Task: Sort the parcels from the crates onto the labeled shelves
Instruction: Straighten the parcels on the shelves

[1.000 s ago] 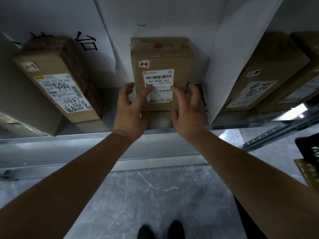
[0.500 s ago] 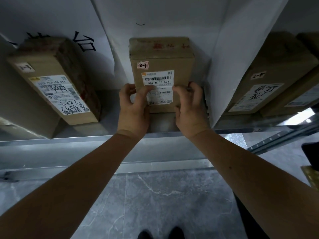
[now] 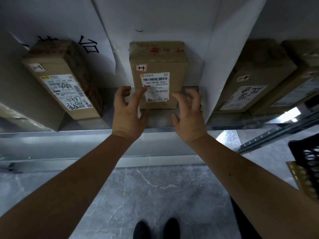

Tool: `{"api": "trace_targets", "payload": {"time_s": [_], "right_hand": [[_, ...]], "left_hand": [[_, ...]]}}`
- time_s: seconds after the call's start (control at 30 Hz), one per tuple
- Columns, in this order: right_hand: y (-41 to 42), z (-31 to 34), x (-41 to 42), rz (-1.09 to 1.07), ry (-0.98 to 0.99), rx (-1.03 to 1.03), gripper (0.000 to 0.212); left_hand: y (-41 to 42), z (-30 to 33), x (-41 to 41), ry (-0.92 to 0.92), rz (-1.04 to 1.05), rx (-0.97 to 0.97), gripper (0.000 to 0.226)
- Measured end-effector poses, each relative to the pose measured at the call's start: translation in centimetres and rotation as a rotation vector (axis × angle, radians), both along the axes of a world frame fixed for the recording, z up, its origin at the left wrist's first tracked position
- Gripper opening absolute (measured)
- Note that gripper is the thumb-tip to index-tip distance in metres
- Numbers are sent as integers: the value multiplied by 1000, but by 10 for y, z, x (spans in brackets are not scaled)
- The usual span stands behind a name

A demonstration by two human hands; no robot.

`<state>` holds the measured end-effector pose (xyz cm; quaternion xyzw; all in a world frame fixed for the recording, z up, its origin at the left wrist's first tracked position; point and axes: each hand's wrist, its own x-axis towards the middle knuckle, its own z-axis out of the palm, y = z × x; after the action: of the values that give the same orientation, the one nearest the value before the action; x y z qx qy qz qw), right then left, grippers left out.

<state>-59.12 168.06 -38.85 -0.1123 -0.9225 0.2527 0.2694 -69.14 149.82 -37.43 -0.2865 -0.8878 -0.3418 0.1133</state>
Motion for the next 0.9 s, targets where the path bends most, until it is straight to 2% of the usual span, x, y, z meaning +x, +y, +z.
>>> {"api": "trace_targets", "payload": {"time_s": [0.1, 0.23, 0.33, 0.43, 0.6, 0.9], "right_hand": [[-19, 9, 24, 22, -105, -24, 70], [-54, 10, 44, 133, -311, 10, 74], [-86, 13, 40, 193, -360, 28, 75], [-123, 21, 20, 205, -362, 18, 73], [-179, 19, -26, 211, -357, -30, 73], [-235, 21, -83, 28, -310, -162, 82]], "left_hand": [[-25, 12, 26, -15, 66, -149, 75], [-75, 24, 56, 4, 143, -314, 77], [-111, 30, 63, -82, 272, -363, 79], [-149, 30, 56, -135, 294, -367, 80], [-196, 30, 16, -208, 286, -275, 82], [-217, 18, -37, -223, 2, 55, 84]]}}
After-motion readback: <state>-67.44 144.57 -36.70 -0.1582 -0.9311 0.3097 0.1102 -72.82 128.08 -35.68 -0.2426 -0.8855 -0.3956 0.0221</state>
